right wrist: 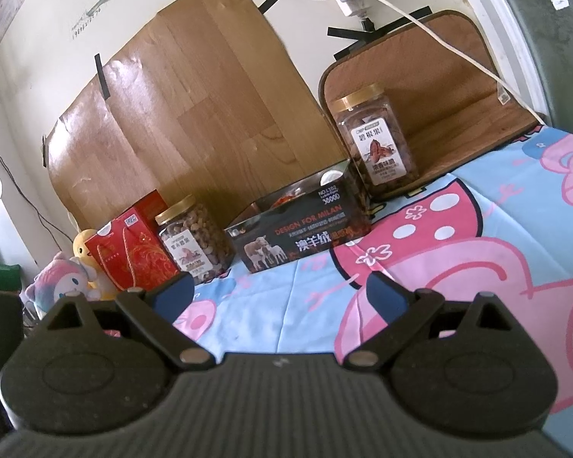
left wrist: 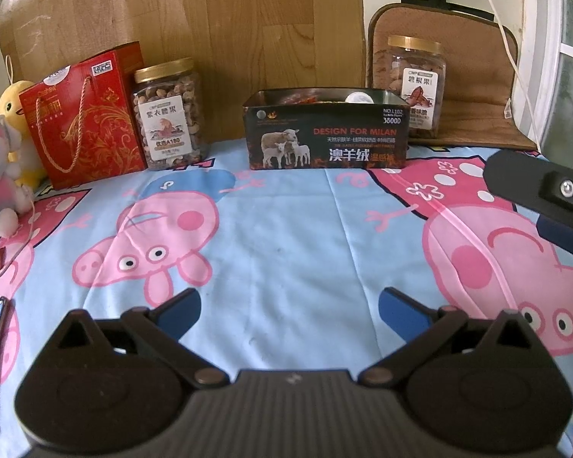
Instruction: Organize snacks
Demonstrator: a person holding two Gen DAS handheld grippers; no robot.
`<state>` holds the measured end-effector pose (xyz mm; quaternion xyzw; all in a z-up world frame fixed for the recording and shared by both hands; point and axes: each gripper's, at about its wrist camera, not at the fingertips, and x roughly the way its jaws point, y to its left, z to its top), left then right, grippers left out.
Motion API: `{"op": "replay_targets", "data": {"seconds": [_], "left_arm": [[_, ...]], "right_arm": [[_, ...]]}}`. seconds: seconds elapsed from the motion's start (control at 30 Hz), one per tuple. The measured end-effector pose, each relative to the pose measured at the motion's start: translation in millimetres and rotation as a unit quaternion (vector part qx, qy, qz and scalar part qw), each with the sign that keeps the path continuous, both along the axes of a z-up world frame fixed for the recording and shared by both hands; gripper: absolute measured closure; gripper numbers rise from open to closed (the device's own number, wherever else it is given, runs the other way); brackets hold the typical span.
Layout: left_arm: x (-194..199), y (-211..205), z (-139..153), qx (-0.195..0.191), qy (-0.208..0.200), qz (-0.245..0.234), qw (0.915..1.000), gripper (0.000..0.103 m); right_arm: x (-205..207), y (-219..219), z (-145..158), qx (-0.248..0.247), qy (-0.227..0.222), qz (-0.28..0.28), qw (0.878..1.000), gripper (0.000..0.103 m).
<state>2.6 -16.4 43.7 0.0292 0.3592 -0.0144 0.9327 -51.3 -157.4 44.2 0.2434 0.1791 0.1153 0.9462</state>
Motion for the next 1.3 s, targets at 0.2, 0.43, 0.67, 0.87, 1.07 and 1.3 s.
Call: {"op": "replay_targets", "data": {"seconds": [0.2, 0.43, 0.67, 0.87, 1.07, 1.3], "left_arm": [[0.4, 0.0, -1.1, -0.001, 0.001, -0.001, 1.0000, 0.000], [-0.3, -0.1, -1.7, 0.000, 0.001, -0.002, 1.0000, 0.000], [-0.7, -0.4, -1.7, 0.000, 0.002, -0.003, 1.0000, 0.000], [-1.0, -0.5, -1.2, -0.001, 0.002, -0.002, 1.0000, 0.000], [-0.9, -0.8, -1.7, 0.000, 0.003, -0.003, 1.0000, 0.000], [-2.5, -2.1, -3.4, -0.003, 0.006, -0.005, 1.0000, 0.000]], "right_arm": [[-0.1, -1.1, 0.1, 0.001, 0.000, -0.001, 1.000, 0.004], [-1.3, -2.1, 0.6, 0.002, -0.002, -0.001, 1.000, 0.005], [-3.8, -2.6, 1.0, 0.003, -0.006, -0.004, 1.000, 0.005], [-5.3, -3.4, 0.8, 0.005, -0.008, -0.006, 1.000, 0.005], [-5.5, -4.5, 0.5, 0.007, -0.009, -0.007, 1.000, 0.005], [-5.4, -4.5, 0.6, 0.007, -0.011, -0.005, 1.000, 0.005]]}}
